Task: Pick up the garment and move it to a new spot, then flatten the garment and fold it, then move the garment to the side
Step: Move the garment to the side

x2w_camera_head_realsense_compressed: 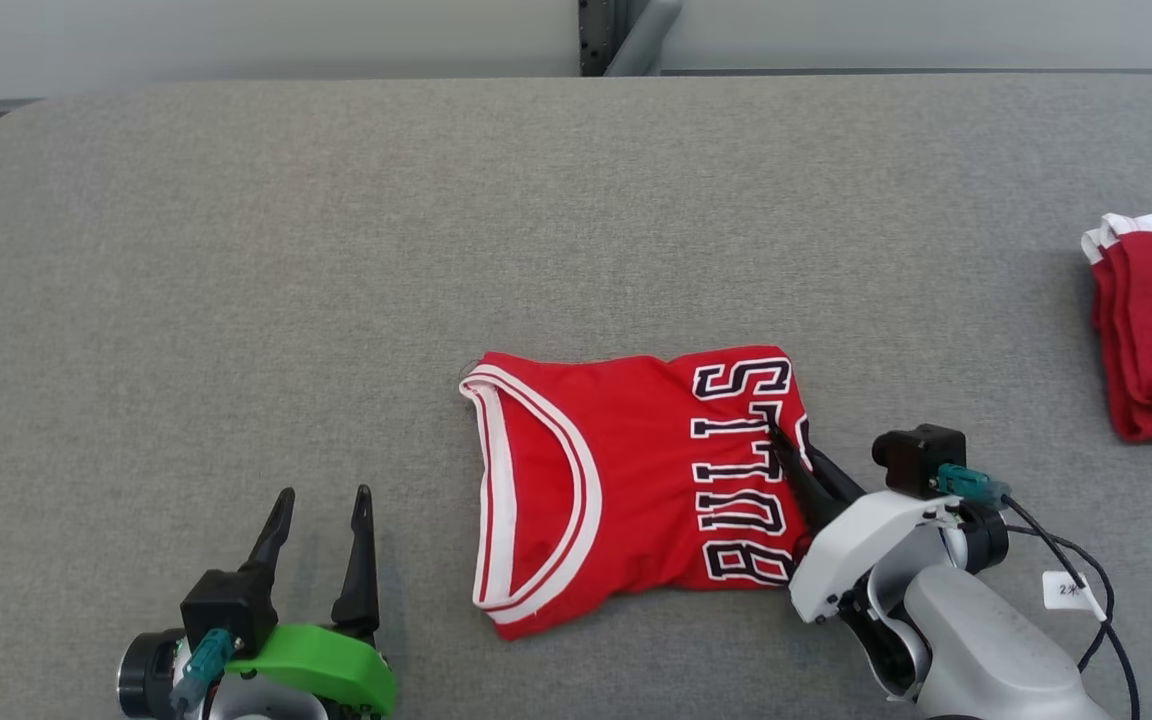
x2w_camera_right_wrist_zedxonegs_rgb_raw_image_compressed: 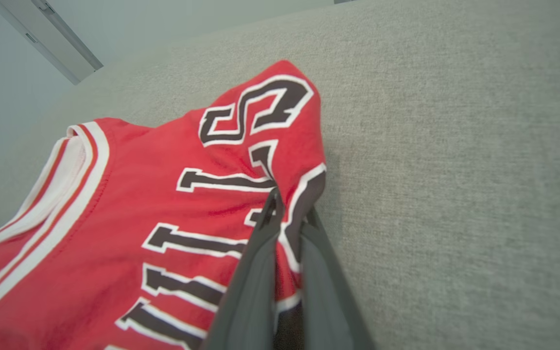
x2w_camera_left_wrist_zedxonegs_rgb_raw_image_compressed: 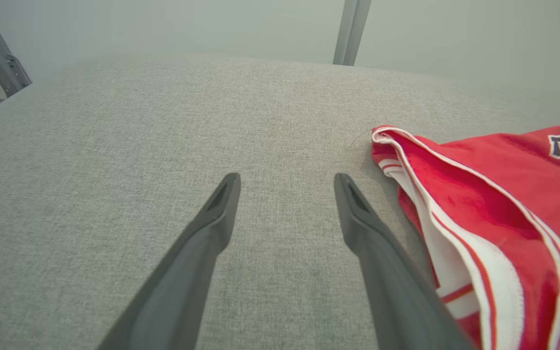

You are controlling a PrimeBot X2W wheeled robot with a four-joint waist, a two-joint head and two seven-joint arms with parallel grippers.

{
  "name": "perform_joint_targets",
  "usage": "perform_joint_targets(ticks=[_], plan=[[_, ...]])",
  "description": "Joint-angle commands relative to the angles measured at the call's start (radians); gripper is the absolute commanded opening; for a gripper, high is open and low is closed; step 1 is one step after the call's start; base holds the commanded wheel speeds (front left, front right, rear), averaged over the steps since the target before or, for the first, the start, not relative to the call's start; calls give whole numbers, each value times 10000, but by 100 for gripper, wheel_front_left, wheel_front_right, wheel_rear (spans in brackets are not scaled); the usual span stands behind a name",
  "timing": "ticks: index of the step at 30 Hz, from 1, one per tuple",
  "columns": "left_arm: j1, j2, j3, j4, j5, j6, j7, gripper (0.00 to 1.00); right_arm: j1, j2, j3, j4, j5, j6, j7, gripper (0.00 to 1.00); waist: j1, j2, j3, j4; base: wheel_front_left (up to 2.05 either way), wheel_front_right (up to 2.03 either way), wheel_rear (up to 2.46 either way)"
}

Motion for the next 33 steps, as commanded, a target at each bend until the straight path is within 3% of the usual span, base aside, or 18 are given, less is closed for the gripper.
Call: perform_joint_targets(ticks=[1, 10, 18, 26, 33], plan=[[186, 31, 81, 14, 62, -51, 2, 100, 238, 11, -139, -50, -154, -18, -3, 0, 0, 0, -442, -557, 0, 0, 0], [654, 28, 422, 119, 72, -173, 2, 100, 971, 185, -476, -262, -384, -18, -11, 0, 0, 0, -1242, -2626, 0, 0, 0], [404, 31, 347, 59, 48, -208, 2, 100, 1254, 251, -608, -586, -337, -18, -11, 0, 0, 0, -1062, -4376, 0, 0, 0], [-1, 36, 41, 74, 250, -263, 2, 100, 1240, 176, -777, -854, -414, -18, -12, 0, 0, 0, -485, -4987, 0, 0, 0], [-527, 40, -15, 58, 736, -368, 2, 100, 359, -55, -974, -1519, -771, -18, -12, 0, 0, 0, 457, -4723, 0, 0, 0]])
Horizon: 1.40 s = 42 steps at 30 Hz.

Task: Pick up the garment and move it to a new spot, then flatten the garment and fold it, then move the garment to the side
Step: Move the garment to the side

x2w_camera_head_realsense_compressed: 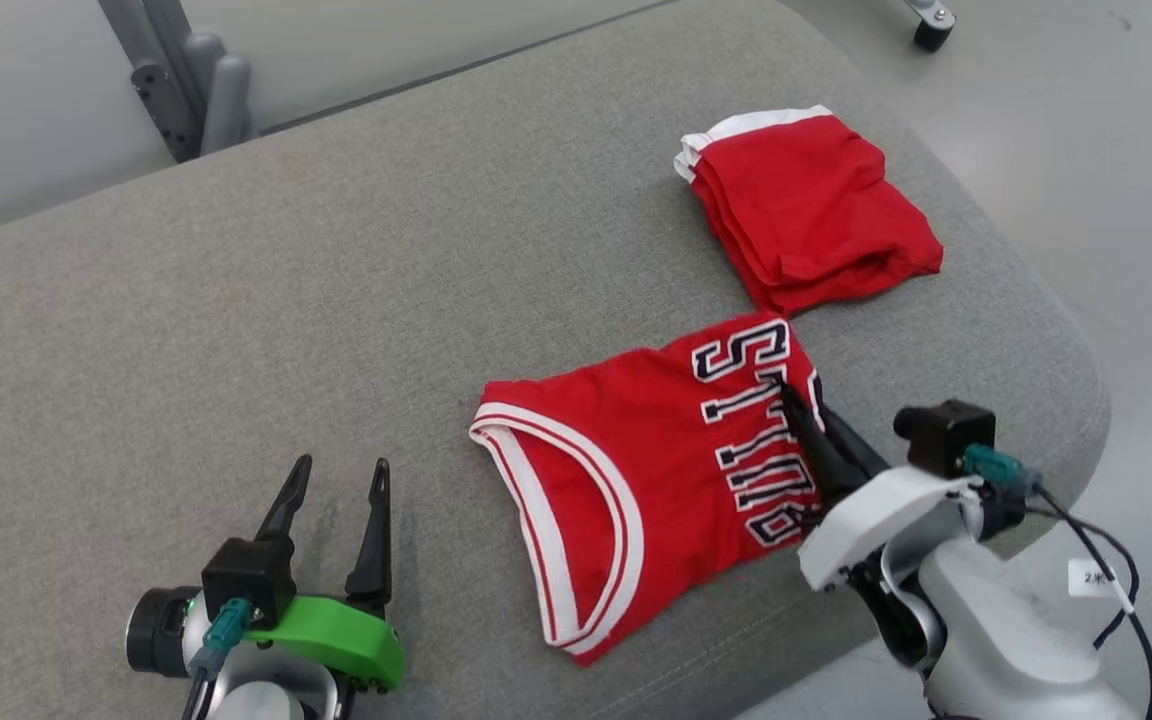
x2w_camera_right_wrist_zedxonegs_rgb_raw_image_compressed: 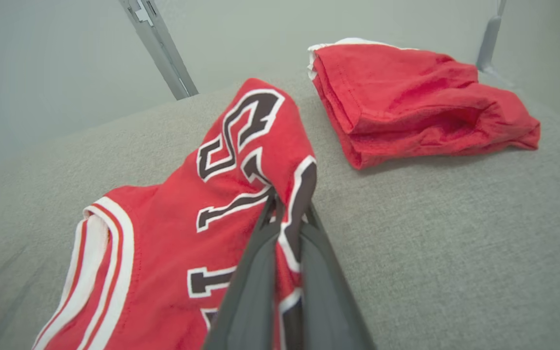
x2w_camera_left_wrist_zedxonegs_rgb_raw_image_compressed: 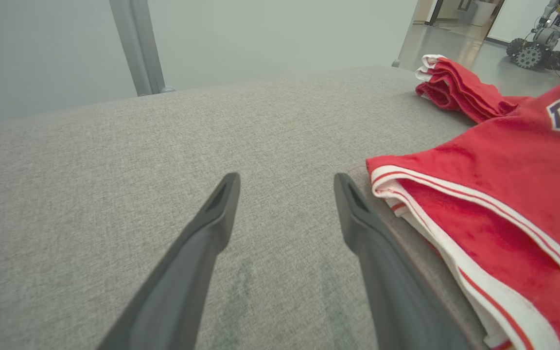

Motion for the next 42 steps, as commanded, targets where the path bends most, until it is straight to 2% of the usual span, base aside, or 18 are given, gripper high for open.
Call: perform_joint_targets(ticks=[1, 6, 12, 17, 21, 25, 26, 27, 28, 29, 33, 36, 39, 42], plan=[[-218, 54, 44, -12, 87, -31, 2, 100, -308, -83, 40, -117, -134, -16, -24, 0, 0, -1, 657, 247, 0, 0, 0], [-672, 54, 79, 48, 429, -91, 2, 100, -1713, -787, -231, -257, -430, -16, -24, 0, 0, -1, 1348, 815, 0, 0, 0], [-986, 54, 84, 10, 704, -120, 2, 100, -3126, -1941, -891, 395, -918, -16, -22, 0, 0, -1, 1949, 1527, 0, 0, 0], [-1177, 54, 23, -28, 822, -157, 2, 100, -3871, -3001, -1786, 1725, -1294, -16, -24, 0, 0, -1, 2316, 2139, 0, 0, 0], [-1273, 52, -5, -93, 928, -163, 2, 100, -4263, -3409, -3088, 2870, -1591, -18, -22, 0, 0, -1, 2557, 2506, 0, 0, 0], [-1356, 52, -43, -122, 1002, -141, 2, 100, -4413, -3595, -4043, 4161, -2422, -16, -24, 0, 0, -1, 2643, 2830, 0, 0, 0], [-1355, 52, -46, -129, 1007, -134, 2, 100, -4442, -3645, -4339, 4463, -2618, -18, -24, 5, 0, -1, 2642, 2895, 0, 0, 0], [-1348, 54, -59, -136, 1015, -125, 2, 100, -4445, -3678, -4739, 4818, -2726, -18, -22, 45, 0, -1, 2630, 2954, 0, 0, 0], [-1348, 54, -59, -136, 1015, -125, 2, 100, -4445, -3678, -4739, 4818, -2726, -18, -22, 45, 0, -1, 2630, 2954, 0, 0, 0], [-1348, 52, -57, -155, 1004, -98, 2, 100, -4412, -3691, -5042, 5132, -2935, -18, -22, 100, 0, -1, 2615, 3004, 0, 0, 0], [-1285, 52, -27, -199, 928, -5, 2, 100, -4200, -3597, -6337, 4829, -3985, -16, -22, 100, 0, -1, 2432, 3117, 0, 0, 0], [-1097, 50, 56, -229, 820, 66, 2, 100, -3751, -2902, -6840, 3622, -4630, -16, -22, 100, 0, -1, 2142, 3097, 0, 0, 0], [-904, 50, 180, -256, 647, 161, 2, 100, -3155, -1979, -6566, 2217, -4806, -16, -22, 100, 0, -1, 1737, 3033, 0, 0, 0], [-719, 47, 286, -221, 472, 226, 2, 100, -2437, -1210, -5734, 1071, -4453, -16, -22, 100, 0, -1, 1318, 2988, 0, 0, 0]])
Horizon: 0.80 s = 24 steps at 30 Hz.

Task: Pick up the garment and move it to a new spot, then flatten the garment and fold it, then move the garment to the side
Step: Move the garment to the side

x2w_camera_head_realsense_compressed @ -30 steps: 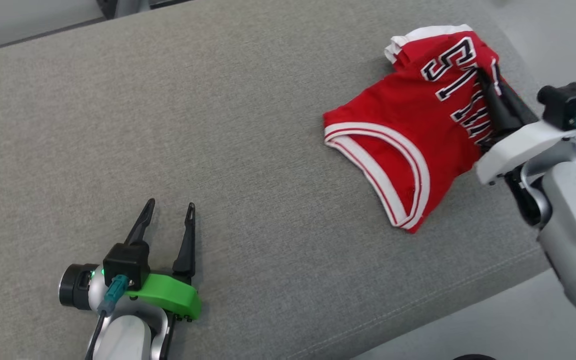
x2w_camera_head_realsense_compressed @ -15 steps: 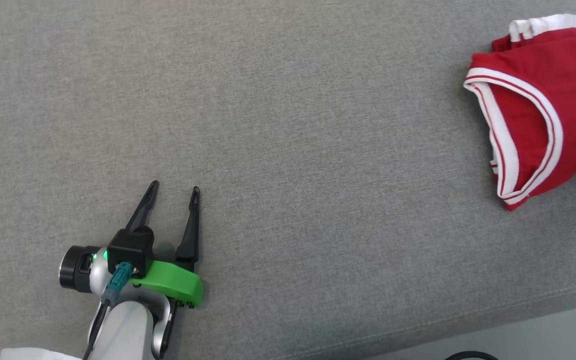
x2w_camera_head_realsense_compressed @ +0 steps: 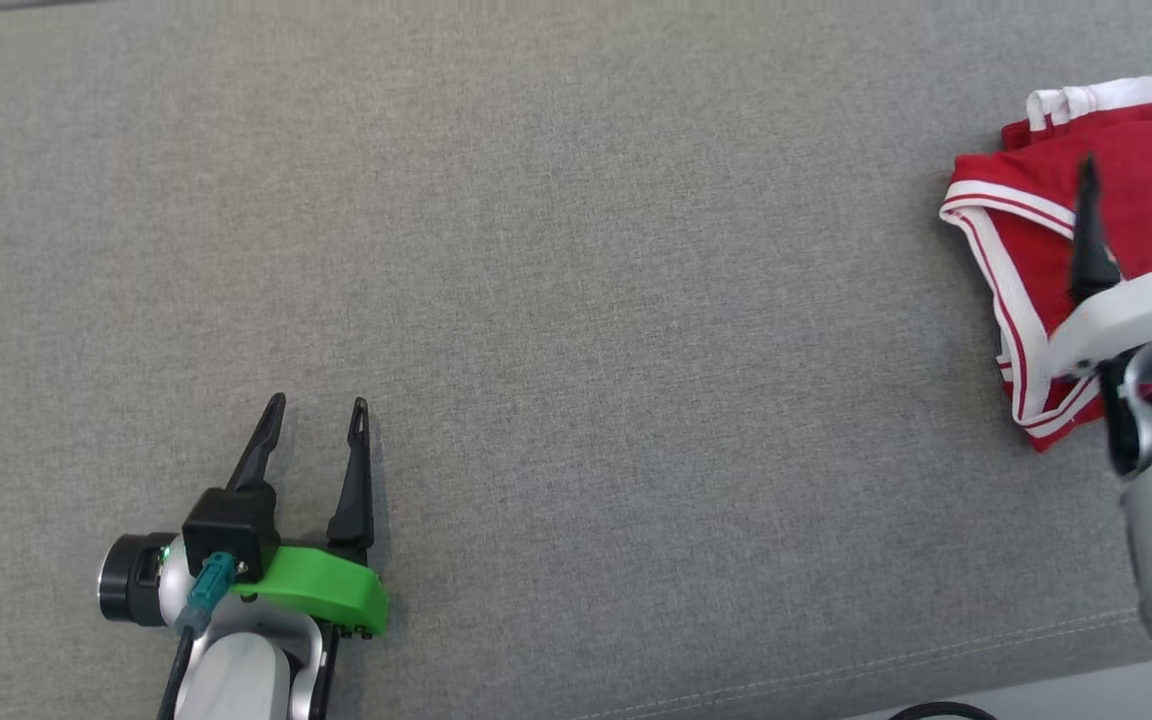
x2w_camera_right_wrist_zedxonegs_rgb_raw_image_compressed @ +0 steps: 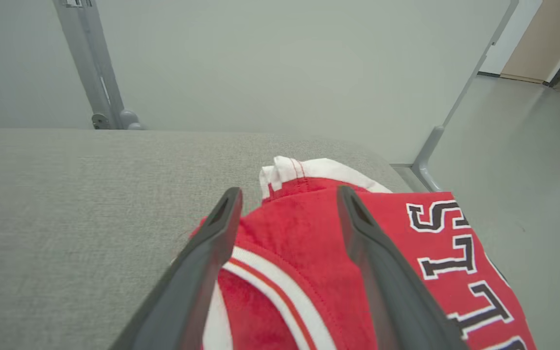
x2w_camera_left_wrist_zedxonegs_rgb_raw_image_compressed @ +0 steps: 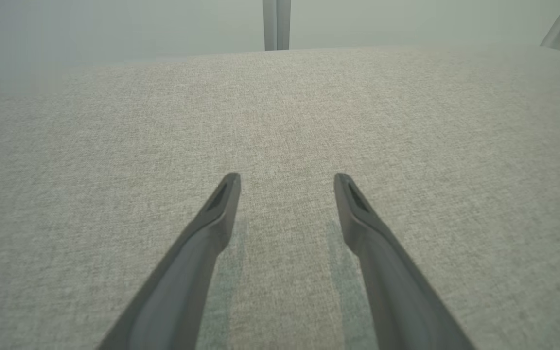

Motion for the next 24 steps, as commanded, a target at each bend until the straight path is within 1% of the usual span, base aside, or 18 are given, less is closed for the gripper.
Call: perform_joint_targets(ticks=[1, 3, 5, 9, 11, 16, 24], plan=[[145, 39, 55, 10, -104, 80, 2, 100, 434, 126, 370, -382, 188, -16, -22, 100, -1, 0, -591, -116, 0, 0, 0], [256, 39, 110, 26, -183, 120, 2, 100, 941, 484, 932, -965, 593, -16, -20, 100, -1, 0, -829, -95, 0, 0, 0], [389, 41, 213, 100, -395, 209, 2, 100, 1436, 757, 1273, -1308, 1047, -16, -20, 100, -1, 0, -1051, -48, 0, 0, 0], [574, 36, 366, 199, -672, 288, 2, 100, 2298, 1135, 1930, -1859, 1549, -16, -22, 100, -1, 0, -1442, 85, 0, 0, 0], [714, 40, 436, 236, -726, 294, 2, 100, 2664, 1199, 2210, -2031, 1512, -16, -22, 100, -1, 0, -1633, 138, 0, 0, 0], [1138, 39, 652, 380, -931, 350, 2, 100, 3437, 1479, 2352, -2124, 1146, -16, -20, 100, -1, 0, -2140, 254, 0, 0, 0], [1796, 37, 972, 519, -1160, 340, 3, 100, 4290, 1682, 2152, -2290, 461, -16, -20, 100, -1, 0, -2987, 475, 0, 0, 0]])
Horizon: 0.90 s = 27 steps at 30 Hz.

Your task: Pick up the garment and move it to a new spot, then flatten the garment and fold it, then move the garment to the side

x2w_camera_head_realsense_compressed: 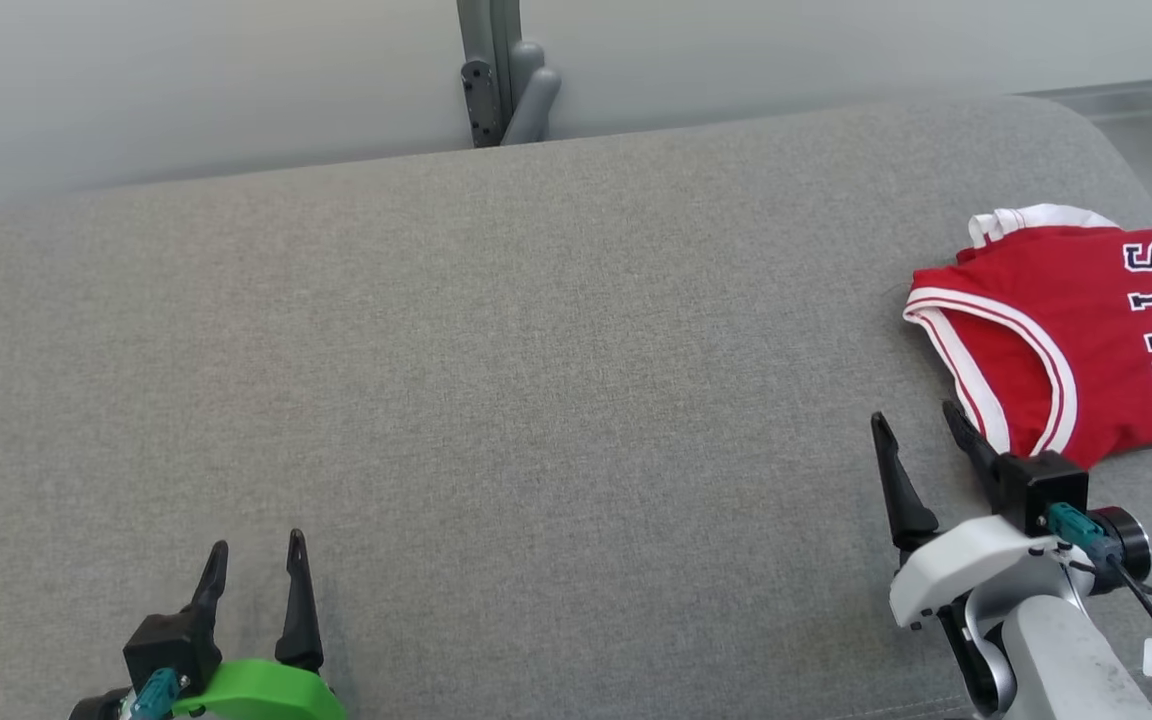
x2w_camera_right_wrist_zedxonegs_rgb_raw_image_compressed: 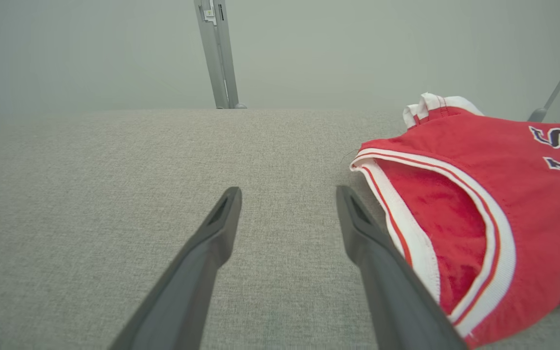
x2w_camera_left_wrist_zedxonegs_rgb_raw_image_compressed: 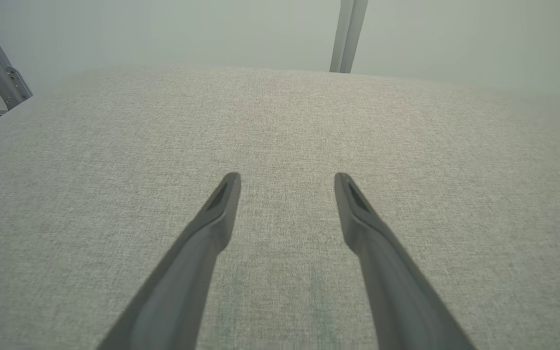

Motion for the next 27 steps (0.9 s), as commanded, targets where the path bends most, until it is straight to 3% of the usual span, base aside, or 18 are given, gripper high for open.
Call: perform_joint_targets(ticks=[1, 27], plan=[[241, 41, 65, -3, -113, -17, 3, 100, 280, 25, -118, -99, -158, -16, -20, 100, 0, 0, -503, 196, 0, 0, 0], [661, 41, 195, -187, -3, -267, 3, 100, 1225, 480, -47, -1141, -812, -17, -20, 100, 0, 0, -968, 290, 0, 0, 0]])
